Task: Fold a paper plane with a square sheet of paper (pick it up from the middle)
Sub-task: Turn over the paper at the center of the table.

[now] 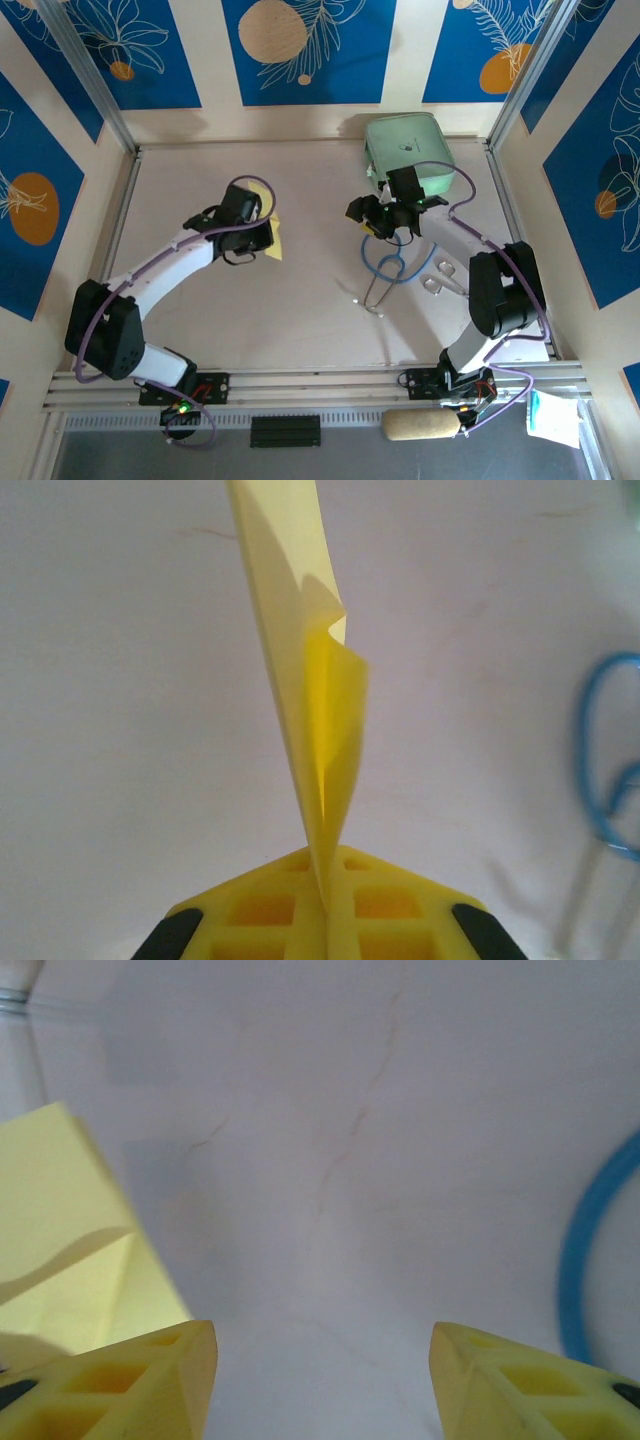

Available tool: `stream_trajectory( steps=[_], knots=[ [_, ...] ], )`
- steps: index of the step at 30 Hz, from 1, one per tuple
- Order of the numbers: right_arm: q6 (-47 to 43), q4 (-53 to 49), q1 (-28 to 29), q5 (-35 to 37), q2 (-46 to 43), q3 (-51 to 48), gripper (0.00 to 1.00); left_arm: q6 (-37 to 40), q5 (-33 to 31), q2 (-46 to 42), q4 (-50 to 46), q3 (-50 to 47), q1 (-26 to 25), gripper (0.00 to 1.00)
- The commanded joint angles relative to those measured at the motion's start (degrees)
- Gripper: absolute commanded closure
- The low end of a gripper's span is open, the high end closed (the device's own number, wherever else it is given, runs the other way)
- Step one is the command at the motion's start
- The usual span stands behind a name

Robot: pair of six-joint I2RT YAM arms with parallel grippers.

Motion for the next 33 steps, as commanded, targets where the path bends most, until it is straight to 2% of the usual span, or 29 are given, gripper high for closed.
stream_trajectory(
  steps=[1, 5, 12, 16, 19, 23, 28, 33],
  knots=[
    [-2.6, -4.2, 0.0, 5.5, -2.8, 0.7, 0.41, 8.8, -17.3, 3.9, -19.0, 6.6, -2.5, 0.93],
    [-1.9, -2.5, -0.4, 6.4, -5.0, -1.2, 0.39, 9.5, -26.9, 10.1, -24.8, 12.8, -5.1, 0.94],
    [-0.6, -1.6, -1.7, 7.9, -7.6, -3.4, 0.38, 7.6, -34.5, 21.2, -28.6, 20.2, -9.2, 0.94],
    [0.7, -1.2, -2.5, 8.5, -8.4, -4.7, 0.38, 6.4, -35.3, 28.5, -29.9, 24.7, -11.4, 0.94],
    [1.5, -0.8, -3.2, 8.6, -8.8, -5.6, 0.38, 5.3, -31.5, 32.8, -29.0, 26.9, -12.4, 0.90],
    [2.4, -0.6, -3.8, 8.5, -9.2, -6.5, 0.38, 3.7, -21.0, 34.1, -24.4, 26.4, -12.7, 0.78],
    [2.5, -0.2, -4.2, 7.7, -8.5, -6.7, 0.38, 2.5, -7.3, 30.3, -16.0, 22.9, -11.4, 0.58],
    [2.0, -0.2, -3.3, 5.5, -5.8, -5.4, 0.38, 1.6, 0.9, 23.1, -9.6, 18.1, -7.9, 0.41]
  ],
)
